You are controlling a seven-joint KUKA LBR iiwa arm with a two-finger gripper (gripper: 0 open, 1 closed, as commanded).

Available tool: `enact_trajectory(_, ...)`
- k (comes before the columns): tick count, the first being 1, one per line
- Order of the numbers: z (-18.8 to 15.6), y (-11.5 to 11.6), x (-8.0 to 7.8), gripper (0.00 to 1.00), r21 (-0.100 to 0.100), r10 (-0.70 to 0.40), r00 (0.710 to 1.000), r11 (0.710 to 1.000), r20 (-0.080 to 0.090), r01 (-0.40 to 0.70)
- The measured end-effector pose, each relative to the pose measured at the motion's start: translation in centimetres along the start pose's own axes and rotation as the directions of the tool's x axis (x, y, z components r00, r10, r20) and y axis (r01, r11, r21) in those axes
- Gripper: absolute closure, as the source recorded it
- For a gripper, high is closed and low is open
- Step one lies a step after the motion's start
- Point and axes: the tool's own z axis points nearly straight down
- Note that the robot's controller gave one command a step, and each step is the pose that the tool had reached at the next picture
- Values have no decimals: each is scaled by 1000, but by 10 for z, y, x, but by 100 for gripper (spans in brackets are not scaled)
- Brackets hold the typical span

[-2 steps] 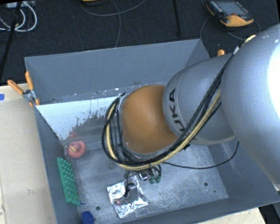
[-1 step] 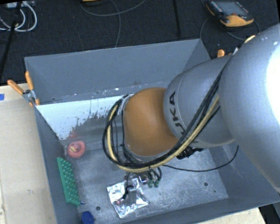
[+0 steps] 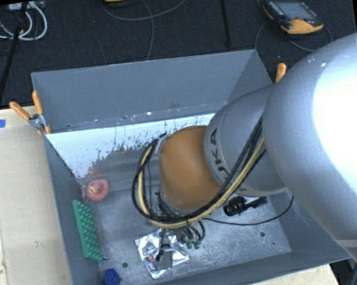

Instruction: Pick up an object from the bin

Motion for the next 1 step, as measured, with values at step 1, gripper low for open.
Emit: enact_trajectory(1,0,0,0,0,0,1,1000,1000,-1,-1)
